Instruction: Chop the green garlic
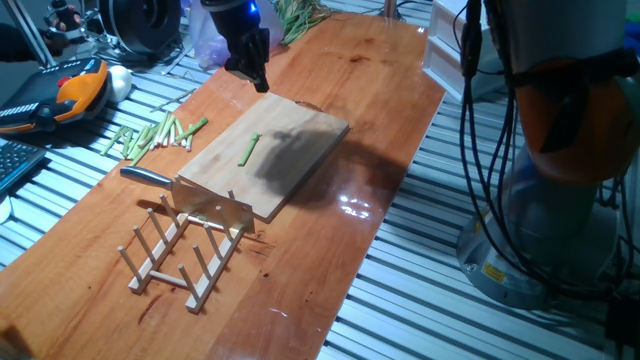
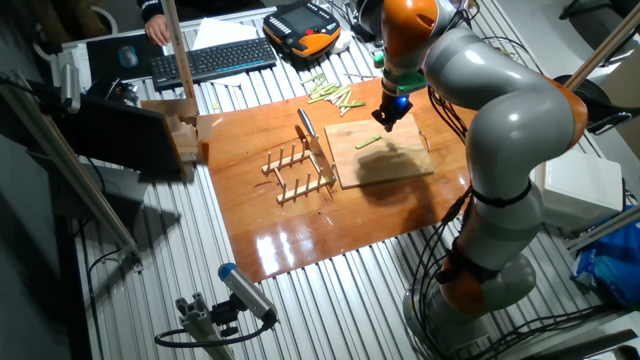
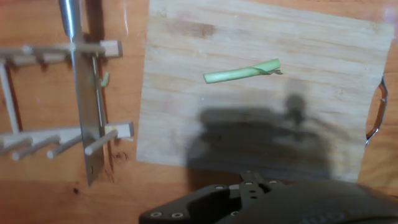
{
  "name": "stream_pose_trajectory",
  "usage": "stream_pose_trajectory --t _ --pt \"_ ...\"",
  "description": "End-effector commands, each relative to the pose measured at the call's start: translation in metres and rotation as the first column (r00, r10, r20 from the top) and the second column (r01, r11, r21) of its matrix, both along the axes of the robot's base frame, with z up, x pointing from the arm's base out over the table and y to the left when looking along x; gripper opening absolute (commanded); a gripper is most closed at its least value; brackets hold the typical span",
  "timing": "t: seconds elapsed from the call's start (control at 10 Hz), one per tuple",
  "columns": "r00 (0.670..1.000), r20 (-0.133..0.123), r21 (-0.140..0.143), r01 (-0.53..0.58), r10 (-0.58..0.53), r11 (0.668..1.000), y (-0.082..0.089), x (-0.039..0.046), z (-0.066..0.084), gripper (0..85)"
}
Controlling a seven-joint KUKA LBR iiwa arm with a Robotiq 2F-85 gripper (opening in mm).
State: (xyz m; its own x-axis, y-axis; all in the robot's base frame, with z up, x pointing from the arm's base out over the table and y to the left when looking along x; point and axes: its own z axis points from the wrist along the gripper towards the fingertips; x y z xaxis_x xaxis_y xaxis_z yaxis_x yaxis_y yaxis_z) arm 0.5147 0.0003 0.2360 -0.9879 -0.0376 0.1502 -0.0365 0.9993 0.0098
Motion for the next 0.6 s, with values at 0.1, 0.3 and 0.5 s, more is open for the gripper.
stream_pose_trajectory --t 0.1,0.3,0.5 --pt "0.996 0.018 -0.042 0.083 -0.082 0.996 0.0005 -0.0001 -0.0003 0.0" --pt "0.998 0.023 -0.042 0.062 -0.061 0.997 0.0005 -0.0001 -0.0003 0.0" --pt "0.996 0.075 -0.070 0.053 -0.048 0.996 0.0005 -0.0001 -0.0003 0.0"
